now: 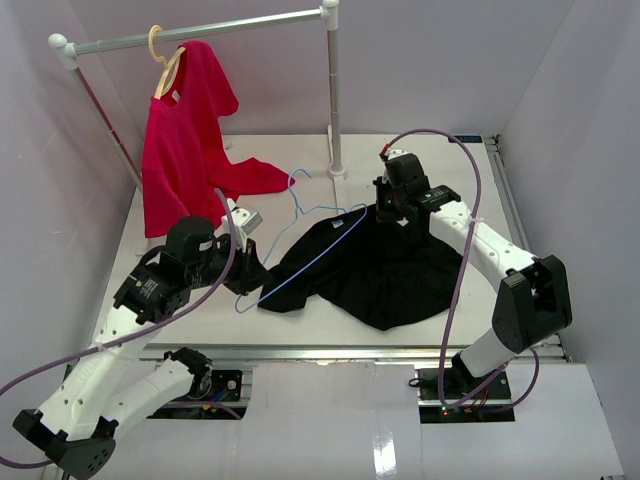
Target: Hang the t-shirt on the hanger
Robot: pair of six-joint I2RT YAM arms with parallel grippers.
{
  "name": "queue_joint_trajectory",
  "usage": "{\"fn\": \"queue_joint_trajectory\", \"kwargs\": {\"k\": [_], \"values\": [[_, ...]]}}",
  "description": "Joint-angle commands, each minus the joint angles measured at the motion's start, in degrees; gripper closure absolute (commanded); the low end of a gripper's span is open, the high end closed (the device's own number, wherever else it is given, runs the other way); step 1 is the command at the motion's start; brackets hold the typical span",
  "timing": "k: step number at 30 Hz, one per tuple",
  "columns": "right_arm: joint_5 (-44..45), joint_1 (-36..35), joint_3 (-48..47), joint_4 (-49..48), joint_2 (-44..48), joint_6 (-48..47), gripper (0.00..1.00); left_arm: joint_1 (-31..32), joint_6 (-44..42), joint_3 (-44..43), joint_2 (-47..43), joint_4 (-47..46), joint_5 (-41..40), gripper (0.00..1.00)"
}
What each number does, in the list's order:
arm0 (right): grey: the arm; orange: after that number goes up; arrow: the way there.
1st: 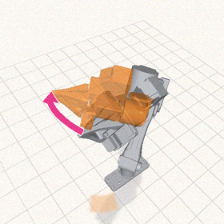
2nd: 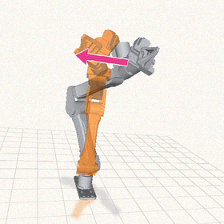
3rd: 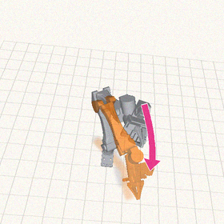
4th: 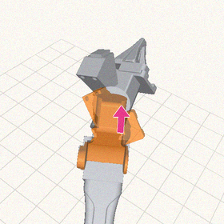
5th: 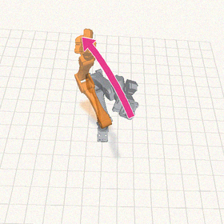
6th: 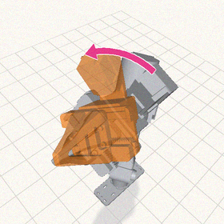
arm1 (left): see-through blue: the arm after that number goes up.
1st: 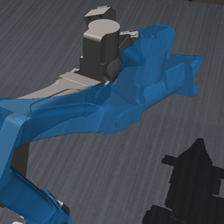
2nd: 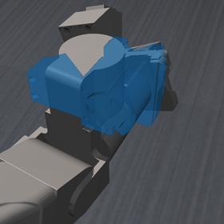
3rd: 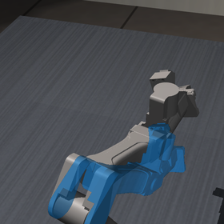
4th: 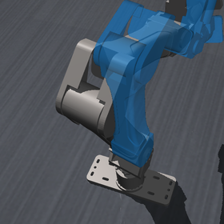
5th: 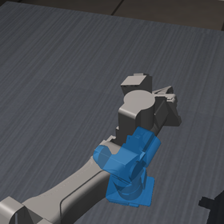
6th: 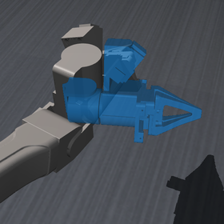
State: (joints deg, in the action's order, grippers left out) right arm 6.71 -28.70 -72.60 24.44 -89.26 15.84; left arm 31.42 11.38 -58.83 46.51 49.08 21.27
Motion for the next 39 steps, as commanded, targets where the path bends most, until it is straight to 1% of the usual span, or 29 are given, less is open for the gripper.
{"fn": "queue_joint_trajectory", "kwargs": {"k": [1, 9, 16, 20, 24, 25, 28, 33, 35, 37, 38, 39], "values": [[-1.75, 0.66, -2.37, 0.34, 2.48, -1.30, 0.92, 0.31, -0.82, -0.32, -1.03, -0.83, 0.07, 1.00], [-2.80, 0.57, -3.21, 0.52, 4.09, -2.13, 0.92, 0.88, -1.10, 0.12, 2.36, -1.45, -1.05, 1.00], [-5.51, -0.90, -3.08, 0.55, 5.18, -3.45, 0.92, 1.01, -1.86, 2.49, 4.05, -6.71, -0.74, 1.00], [-5.57, -2.68, -3.42, 1.39, 5.41, -4.58, 0.92, 1.10, -4.67, 3.52, 5.26, -12.30, 0.17, 1.00], [-5.74, -3.20, -2.90, 2.09, 6.63, -5.11, 0.92, 1.10, -7.58, 8.25, 2.64, -19.51, 3.66, 1.00], [-5.66, -3.37, -2.82, 2.34, 6.81, -5.19, 0.92, 1.10, -7.68, 8.85, 1.90, -21.73, 3.44, 1.00], [-5.69, -4.59, -2.67, 2.63, 8.11, -5.38, 0.92, 1.10, -7.65, 9.75, 2.39, -23.57, 3.30, 1.00], [-6.10, -6.14, -2.52, 3.01, 11.43, -5.47, 0.92, 1.10, -8.76, 8.73, 3.79, -23.68, 3.81, 1.00], [-5.02, -6.36, -2.67, 3.80, 12.28, -5.47, 0.92, 1.10, -10.04, 7.75, 3.20, -21.60, 3.58, 1.00], [-1.20, -6.29, -2.98, 5.00, 13.32, -5.46, 0.92, 1.10, -9.88, 6.70, 1.93, -18.17, 0.75, 1.00], [0.22, -6.29, -2.90, 6.13, 13.85, -5.38, 0.92, 1.10, -9.45, 5.40, 1.39, -16.92, -4.53, 1.00], [2.14, -6.36, -2.75, 6.29, 14.07, -5.45, 0.92, 1.10, -9.30, 4.81, 0.66, -14.57, -6.03, 1.00]]}}
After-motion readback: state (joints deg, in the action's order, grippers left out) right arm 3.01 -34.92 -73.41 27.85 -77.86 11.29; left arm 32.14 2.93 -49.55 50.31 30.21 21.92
